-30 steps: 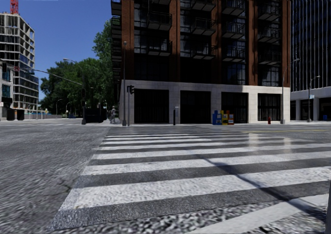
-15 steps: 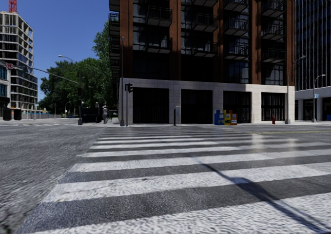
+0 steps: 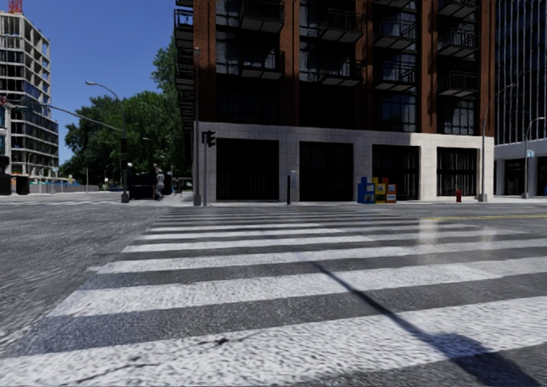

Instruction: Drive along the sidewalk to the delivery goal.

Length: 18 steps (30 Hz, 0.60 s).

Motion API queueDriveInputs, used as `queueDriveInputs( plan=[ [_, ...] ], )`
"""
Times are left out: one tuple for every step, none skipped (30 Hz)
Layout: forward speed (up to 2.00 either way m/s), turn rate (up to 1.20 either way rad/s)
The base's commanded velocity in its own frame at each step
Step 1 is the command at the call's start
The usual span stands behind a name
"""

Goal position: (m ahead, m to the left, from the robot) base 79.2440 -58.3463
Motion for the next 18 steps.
queueDriveInputs(
  plan=[
    [1.56,0.00],
    [1.56,0.00],
    [1.56,0.00],
    [1.56,0.00],
    [1.56,0.00],
    [1.56,0.00],
    [1.56,0.00],
    [1.56,0.00],
    [1.56,0.00],
    [1.56,0.00],
    [1.56,0.00],
    [1.56,0.00],
    [1.56,0.00],
    [1.56,0.00],
    [1.56,0.00],
    [1.56,0.00],
    [1.57,0.00],
    [1.69,0.00]
  ],
)
